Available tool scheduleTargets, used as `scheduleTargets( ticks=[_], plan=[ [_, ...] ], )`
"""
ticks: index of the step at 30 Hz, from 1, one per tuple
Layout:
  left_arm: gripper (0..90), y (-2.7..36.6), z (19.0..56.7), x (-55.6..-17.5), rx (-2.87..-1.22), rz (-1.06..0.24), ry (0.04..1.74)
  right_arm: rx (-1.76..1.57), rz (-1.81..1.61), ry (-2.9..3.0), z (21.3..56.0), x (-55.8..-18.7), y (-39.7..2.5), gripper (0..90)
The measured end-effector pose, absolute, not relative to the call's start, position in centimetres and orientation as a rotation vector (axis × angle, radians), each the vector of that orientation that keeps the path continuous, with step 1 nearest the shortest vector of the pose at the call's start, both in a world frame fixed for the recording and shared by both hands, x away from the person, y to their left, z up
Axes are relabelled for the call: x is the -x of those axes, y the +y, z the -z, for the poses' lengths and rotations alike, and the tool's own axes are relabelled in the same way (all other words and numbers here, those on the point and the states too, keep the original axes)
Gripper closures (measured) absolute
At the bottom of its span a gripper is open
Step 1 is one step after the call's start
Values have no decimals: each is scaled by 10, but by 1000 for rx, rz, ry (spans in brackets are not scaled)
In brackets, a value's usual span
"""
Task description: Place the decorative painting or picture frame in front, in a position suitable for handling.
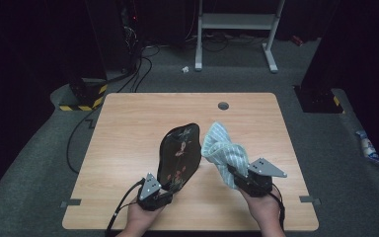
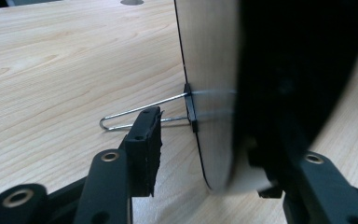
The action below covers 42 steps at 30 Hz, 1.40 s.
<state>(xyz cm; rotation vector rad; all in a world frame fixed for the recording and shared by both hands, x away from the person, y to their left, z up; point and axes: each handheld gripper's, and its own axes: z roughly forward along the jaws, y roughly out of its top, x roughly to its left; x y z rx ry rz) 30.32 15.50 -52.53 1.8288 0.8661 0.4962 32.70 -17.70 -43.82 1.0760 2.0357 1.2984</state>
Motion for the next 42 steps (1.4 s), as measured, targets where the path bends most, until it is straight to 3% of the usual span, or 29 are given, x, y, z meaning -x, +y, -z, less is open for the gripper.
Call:
scheduleTargets(
  ticks=[19,42],
  plan=[
    [750,153,525,-303,-1820,-509,821,-911,-1229,2106,403,-338,-127,620],
    [772,151,525,-301,-1815,-534,832,-851,-1248,2105,412,-361,-100,617]
  ],
)
